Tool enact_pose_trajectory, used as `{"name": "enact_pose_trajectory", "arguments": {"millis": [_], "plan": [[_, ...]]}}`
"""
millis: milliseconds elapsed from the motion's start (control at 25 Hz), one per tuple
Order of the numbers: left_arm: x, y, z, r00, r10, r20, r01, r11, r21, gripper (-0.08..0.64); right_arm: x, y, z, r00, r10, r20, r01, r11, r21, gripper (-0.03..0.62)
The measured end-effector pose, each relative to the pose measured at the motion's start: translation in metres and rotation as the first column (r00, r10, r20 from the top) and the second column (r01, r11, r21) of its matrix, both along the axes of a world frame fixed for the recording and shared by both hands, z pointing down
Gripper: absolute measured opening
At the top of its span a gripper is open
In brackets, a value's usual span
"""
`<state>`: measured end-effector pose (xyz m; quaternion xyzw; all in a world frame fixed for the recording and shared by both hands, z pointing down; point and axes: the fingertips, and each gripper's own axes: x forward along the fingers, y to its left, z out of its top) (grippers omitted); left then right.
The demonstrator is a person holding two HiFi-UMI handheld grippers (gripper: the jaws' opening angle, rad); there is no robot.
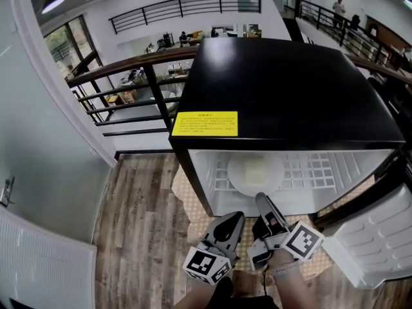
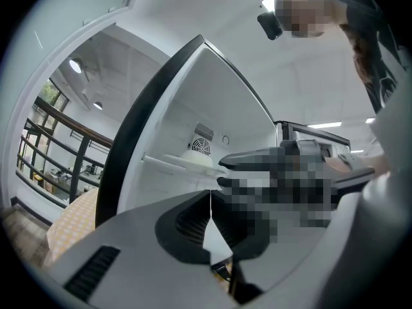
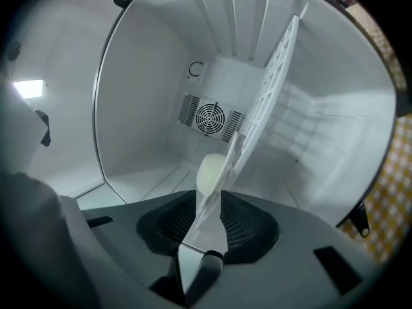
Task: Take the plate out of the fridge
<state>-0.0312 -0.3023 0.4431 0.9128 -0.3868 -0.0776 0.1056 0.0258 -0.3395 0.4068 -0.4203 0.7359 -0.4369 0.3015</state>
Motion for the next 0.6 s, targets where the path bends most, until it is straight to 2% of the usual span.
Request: {"name": "enact_pose_trajectory", "arguments": {"millis": [120,280,600], "plan": [[-0.002,0.0,0.0,1.0,-0.002,0.003,0.002,1.0,0.003,0.012,-0.001,-0.003,0.0,1.0,0.0,0.031,0.001,1.0,-0.025,0.104],[-0.004,0.0,-0.005,1.0,-0.008,-0.001,0.008,1.0,0.012,0.012,0.001,-0.003,0.0,0.997,0.013,0.073,-0.01,0.999,-0.042,0.065],[-0.001,-0.001,-0.017,1.0,-0.017,0.009,0.017,0.999,0.044,0.012,0.002,0.0,0.004,0.993,0.022,0.117,-0.013,0.997,-0.073,0.055]]}}
